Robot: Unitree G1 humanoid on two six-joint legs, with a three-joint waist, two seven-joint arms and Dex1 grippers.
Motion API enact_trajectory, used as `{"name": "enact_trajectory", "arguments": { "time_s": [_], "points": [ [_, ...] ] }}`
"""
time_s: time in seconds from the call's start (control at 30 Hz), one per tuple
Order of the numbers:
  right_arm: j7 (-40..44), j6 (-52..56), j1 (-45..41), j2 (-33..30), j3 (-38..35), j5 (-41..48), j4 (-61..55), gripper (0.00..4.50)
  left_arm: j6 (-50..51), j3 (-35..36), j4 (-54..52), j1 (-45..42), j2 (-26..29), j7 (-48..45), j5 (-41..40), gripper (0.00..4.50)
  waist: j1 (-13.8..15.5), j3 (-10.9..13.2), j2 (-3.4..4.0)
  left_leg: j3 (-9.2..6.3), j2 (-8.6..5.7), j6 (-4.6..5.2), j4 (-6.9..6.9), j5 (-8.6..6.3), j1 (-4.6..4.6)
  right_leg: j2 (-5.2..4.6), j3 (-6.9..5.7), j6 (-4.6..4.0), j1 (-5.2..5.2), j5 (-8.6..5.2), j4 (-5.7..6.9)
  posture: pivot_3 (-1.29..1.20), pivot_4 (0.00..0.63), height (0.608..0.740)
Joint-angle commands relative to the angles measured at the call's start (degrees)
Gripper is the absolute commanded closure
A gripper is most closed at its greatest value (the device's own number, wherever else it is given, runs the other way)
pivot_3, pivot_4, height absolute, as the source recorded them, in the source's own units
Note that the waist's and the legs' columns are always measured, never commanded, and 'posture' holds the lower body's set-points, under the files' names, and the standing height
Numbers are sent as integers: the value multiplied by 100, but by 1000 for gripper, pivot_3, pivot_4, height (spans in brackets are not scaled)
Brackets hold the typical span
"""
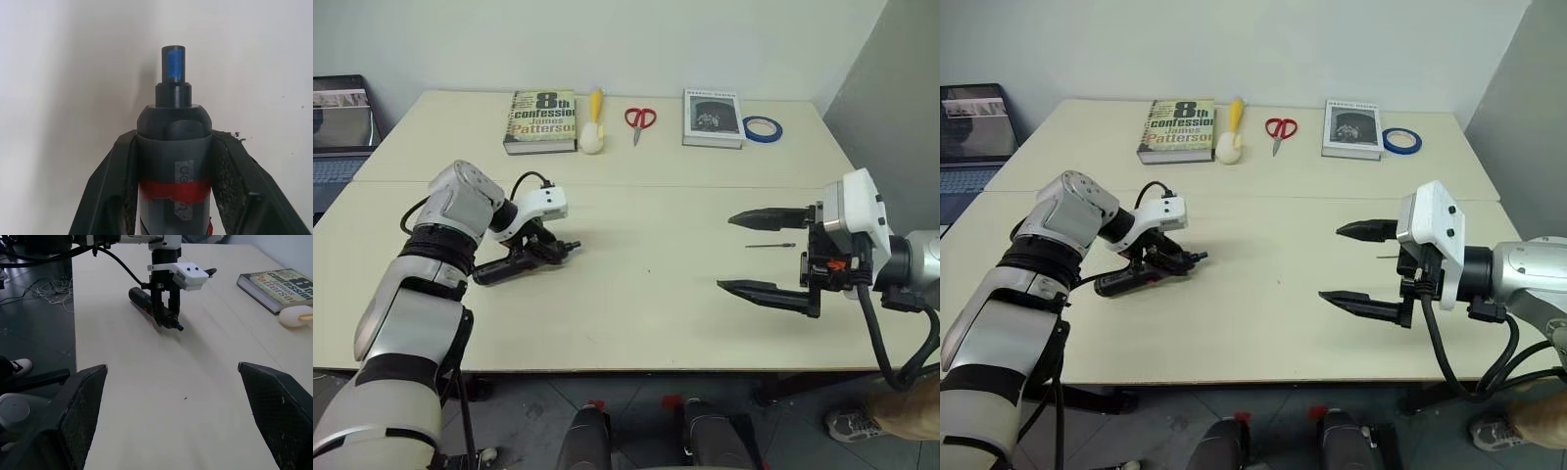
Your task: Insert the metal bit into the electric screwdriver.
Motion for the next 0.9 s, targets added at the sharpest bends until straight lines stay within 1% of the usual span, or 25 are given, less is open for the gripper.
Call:
{"name": "enact_trajectory", "arguments": {
  "time_s": [0.03,0.13,0.27,0.4,0.47,0.53,0.57,0.63,0.73,0.9],
  "points": [
    [-17,-103,10,-97,-192,28,-132,0,264,447,-449,-377,120,76,-307,2847,1,0,0,-1,0,0,0,0,-1,0,0,0,0,0,0,0,150,740],
    [-30,-113,31,-102,-199,32,-138,0,510,822,-706,-423,-45,348,-668,2847,1,0,0,-1,0,0,1,0,-1,0,-1,1,0,0,0,0,150,740],
    [-32,-125,21,-113,-177,16,-120,0,934,1358,-1309,-288,-357,856,-1212,2847,10,0,-1,-3,0,0,3,0,-1,0,-2,2,1,1,0,0,150,740],
    [23,-120,83,-173,-265,47,-115,0,1201,2027,-2007,41,-1007,1802,-1850,2847,6,-1,2,-3,0,0,4,0,-1,0,-1,4,1,2,-1,0,150,740],
    [32,-90,147,-228,-365,114,-133,0,1408,2204,-2244,165,-1256,2294,-1965,2847,13,0,1,-2,-2,0,4,0,1,-2,0,4,3,2,2,0,150,740],
    [112,-89,253,-310,-580,172,-109,0,1393,2534,-2435,273,-1695,2892,-2259,2847,13,0,0,-5,-2,0,7,0,0,-1,-1,7,3,4,3,0,150,740],
    [9,-44,201,-339,-582,183,-158,0,1033,2761,-2405,384,-2005,3270,-2435,2847,15,0,0,-4,-3,0,7,0,0,-1,0,9,3,5,3,0,150,740],
    [-111,-60,247,-350,-646,104,-207,0,612,2975,-2363,537,-2465,3810,-2612,2847,20,-4,7,-5,-3,0,9,1,0,-1,-1,11,3,7,1,0,150,740],
    [-393,-134,367,-255,-710,-41,-344,0,-196,3035,-2203,726,-2993,4454,-2562,2847,29,0,1,-3,-6,0,11,1,2,-2,2,15,6,11,-2,0,150,740],
    [-1024,-138,286,13,-650,-109,-481,0,-1332,2917,-1906,1085,-3488,5010,-2487,2847,14,0,0,2,-8,1,10,2,4,-2,9,15,6,15,-3,0,150,740]
  ]
}}
